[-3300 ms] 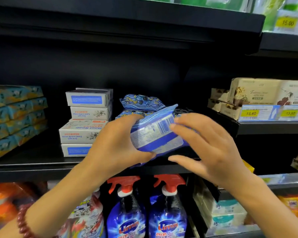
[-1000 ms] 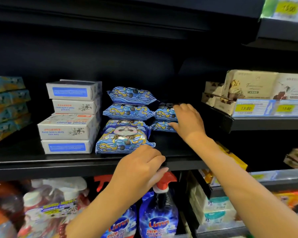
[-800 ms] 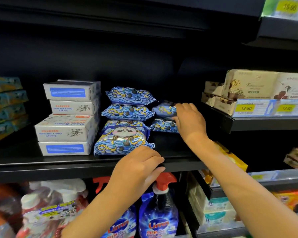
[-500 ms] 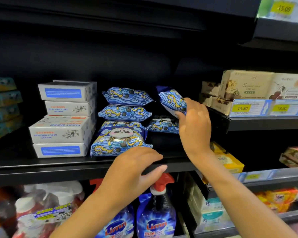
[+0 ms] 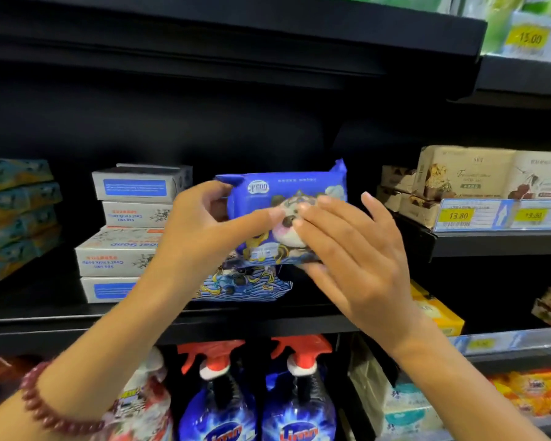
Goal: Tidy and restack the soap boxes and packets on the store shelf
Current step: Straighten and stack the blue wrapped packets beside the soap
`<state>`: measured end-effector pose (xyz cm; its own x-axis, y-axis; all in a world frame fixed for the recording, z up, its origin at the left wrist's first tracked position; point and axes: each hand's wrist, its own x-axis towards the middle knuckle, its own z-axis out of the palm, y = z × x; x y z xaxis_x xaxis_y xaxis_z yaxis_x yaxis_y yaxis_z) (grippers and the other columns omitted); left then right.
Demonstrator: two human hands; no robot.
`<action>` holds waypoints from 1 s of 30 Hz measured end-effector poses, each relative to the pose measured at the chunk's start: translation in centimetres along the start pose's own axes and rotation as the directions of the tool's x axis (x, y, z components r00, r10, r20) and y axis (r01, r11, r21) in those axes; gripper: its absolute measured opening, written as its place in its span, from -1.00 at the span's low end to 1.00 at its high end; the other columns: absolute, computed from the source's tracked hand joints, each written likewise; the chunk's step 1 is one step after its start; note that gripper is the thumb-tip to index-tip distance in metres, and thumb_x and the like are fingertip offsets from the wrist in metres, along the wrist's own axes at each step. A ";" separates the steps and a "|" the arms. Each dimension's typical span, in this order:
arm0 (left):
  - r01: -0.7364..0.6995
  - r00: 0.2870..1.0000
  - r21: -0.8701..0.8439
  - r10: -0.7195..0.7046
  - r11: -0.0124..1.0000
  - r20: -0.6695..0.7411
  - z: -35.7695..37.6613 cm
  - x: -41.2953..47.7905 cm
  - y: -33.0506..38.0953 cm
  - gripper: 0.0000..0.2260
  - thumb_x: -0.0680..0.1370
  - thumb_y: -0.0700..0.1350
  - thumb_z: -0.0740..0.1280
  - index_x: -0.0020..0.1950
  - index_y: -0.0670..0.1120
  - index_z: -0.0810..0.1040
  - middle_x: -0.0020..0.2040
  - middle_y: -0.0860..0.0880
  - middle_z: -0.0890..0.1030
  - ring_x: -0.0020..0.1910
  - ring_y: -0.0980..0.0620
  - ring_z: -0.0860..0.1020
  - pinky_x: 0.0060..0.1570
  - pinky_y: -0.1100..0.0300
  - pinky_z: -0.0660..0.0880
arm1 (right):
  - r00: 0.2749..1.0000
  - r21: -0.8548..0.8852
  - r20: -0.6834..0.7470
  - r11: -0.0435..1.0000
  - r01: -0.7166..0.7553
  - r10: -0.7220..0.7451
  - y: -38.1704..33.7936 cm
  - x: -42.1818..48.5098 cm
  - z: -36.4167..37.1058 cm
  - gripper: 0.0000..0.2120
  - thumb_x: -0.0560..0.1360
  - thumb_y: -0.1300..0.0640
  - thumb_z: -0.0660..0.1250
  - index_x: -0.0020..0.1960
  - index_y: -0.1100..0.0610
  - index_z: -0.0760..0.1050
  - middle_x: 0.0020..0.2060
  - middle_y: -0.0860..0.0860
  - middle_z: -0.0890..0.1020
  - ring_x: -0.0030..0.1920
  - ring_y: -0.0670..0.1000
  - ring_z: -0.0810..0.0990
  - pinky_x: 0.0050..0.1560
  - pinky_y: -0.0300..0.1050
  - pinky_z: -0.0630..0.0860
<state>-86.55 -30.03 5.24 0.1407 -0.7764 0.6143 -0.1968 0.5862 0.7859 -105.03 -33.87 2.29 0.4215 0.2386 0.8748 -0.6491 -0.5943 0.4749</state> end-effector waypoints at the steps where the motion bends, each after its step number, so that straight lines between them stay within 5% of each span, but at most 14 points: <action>1: -0.064 0.998 0.061 0.065 0.996 -0.012 -0.3 0.0 -0.2 -0.68 0.24 -0.03 0.56 -0.05 -0.02 0.63 -0.16 0.05 0.70 -0.19 0.07 0.67 -0.27 0.24 0.58 | 0.998 0.040 0.058 0.998 -0.040 0.038 0.2 0.0 -0.4 -0.71 0.51 0.08 0.37 0.14 0.24 0.57 0.14 0.11 0.59 0.23 0.08 0.52 0.33 0.12 0.31; 5: -0.295 0.954 0.239 0.272 0.925 0.125 -1.2 -0.6 -0.9 -0.64 0.24 0.02 0.53 -0.01 0.16 0.55 -0.07 0.13 0.65 -0.10 0.07 0.64 -0.10 0.12 0.59 | 0.932 0.121 0.282 0.955 -0.271 0.229 1.2 1.5 -1.6 -0.43 0.40 -0.06 0.42 0.27 0.27 0.45 0.23 0.10 0.52 0.29 0.06 0.43 0.40 0.11 0.21; 9: -0.383 0.918 0.211 0.347 0.899 0.190 -1.4 -1.0 -1.6 -0.66 0.30 0.00 0.49 0.03 0.11 0.54 -0.05 0.10 0.63 -0.09 -0.05 0.61 -0.12 -0.05 0.54 | 0.842 0.204 0.509 0.926 -0.316 0.176 1.4 2.8 -2.0 -0.50 0.34 -0.05 0.42 0.19 0.20 0.53 0.04 0.01 0.61 0.06 0.05 0.56 0.17 -0.05 0.41; 12: -0.358 0.918 0.200 0.304 0.912 0.253 -1.8 -1.0 -1.5 -0.57 0.29 0.02 0.51 0.13 0.05 0.54 0.02 0.07 0.63 0.00 -0.05 0.60 -0.06 -0.11 0.53 | 0.860 0.203 0.465 0.921 -0.334 0.210 0.6 2.4 -1.8 -0.62 0.39 -0.04 0.38 0.09 0.19 0.57 -0.08 0.01 0.62 -0.08 0.02 0.55 -0.16 -0.14 0.48; 17: -0.239 0.927 0.385 0.090 0.891 0.365 -3.3 -0.5 0.0 -0.33 0.17 0.37 0.41 0.27 0.27 0.46 0.18 0.27 0.56 0.19 0.25 0.51 0.16 0.19 0.47 | 0.989 0.043 0.136 0.998 -0.056 0.049 -0.1 1.5 -0.7 -0.87 0.46 0.24 0.39 -0.10 0.31 0.61 -0.22 0.14 0.63 -0.28 0.16 0.54 -0.25 0.01 0.51; 19: -0.190 0.929 0.540 -0.027 0.820 0.368 -3.4 -0.1 0.7 -0.25 0.11 0.42 0.37 0.28 0.27 0.43 0.09 0.36 0.55 0.07 0.38 0.52 -0.01 0.44 0.48 | 0.998 0.018 0.040 0.999 0.047 -0.047 -0.5 1.3 -0.3 -0.84 0.49 0.21 0.38 -0.12 0.33 0.63 -0.20 0.16 0.66 -0.25 0.15 0.60 -0.19 -0.02 0.56; 21: -0.189 0.911 0.573 -0.076 0.798 0.406 -3.1 0.1 1.1 -0.34 0.09 0.33 0.42 0.16 0.19 0.49 -0.06 0.28 0.61 -0.10 0.27 0.59 -0.15 0.32 0.55 | 0.995 -0.006 -0.016 0.995 0.101 -0.101 -0.8 1.1 -0.1 -0.79 0.51 0.16 0.36 -0.12 0.32 0.64 -0.14 0.15 0.68 -0.18 0.12 0.64 -0.13 -0.05 0.59; 23: -0.237 0.914 0.538 -0.002 0.809 0.406 -2.8 -0.2 1.1 -0.46 0.11 0.21 0.47 0.05 0.13 0.51 -0.11 0.22 0.62 -0.17 0.18 0.61 -0.18 0.15 0.55 | 0.994 -0.010 -0.024 0.994 0.105 -0.106 -1.0 0.8 0.0 -0.81 0.51 0.16 0.37 -0.10 0.29 0.65 -0.10 0.15 0.68 -0.13 0.11 0.65 -0.11 -0.03 0.59; 26: -0.361 0.920 0.562 0.186 0.744 0.345 -2.7 -0.8 0.3 -0.51 0.16 0.10 0.51 0.03 0.13 0.46 -0.08 0.15 0.61 -0.13 0.15 0.57 -0.20 0.20 0.49 | 0.994 0.037 0.095 0.998 0.058 -0.061 -0.7 0.7 -0.2 -0.78 0.49 0.11 0.39 -0.02 0.28 0.63 -0.03 0.17 0.65 -0.03 0.15 0.63 -0.03 0.03 0.57; 30: -0.582 0.808 0.698 0.392 0.417 0.440 -3.1 -0.7 -0.7 -0.41 0.27 0.03 0.50 0.25 -0.12 0.49 0.10 -0.06 0.59 0.04 0.03 0.48 0.02 0.27 0.37 | 0.930 0.170 0.308 0.950 -0.263 0.202 0.3 1.2 -1.1 -0.41 0.39 -0.16 0.41 0.19 0.30 0.52 0.18 0.15 0.55 0.20 0.12 0.50 0.23 -0.09 0.42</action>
<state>-83.52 -29.21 4.51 -0.3906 -0.4998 0.7731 -0.8410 0.5353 -0.0789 -105.40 -32.87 3.60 0.4557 -0.1345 0.8799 -0.6198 -0.7575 0.2052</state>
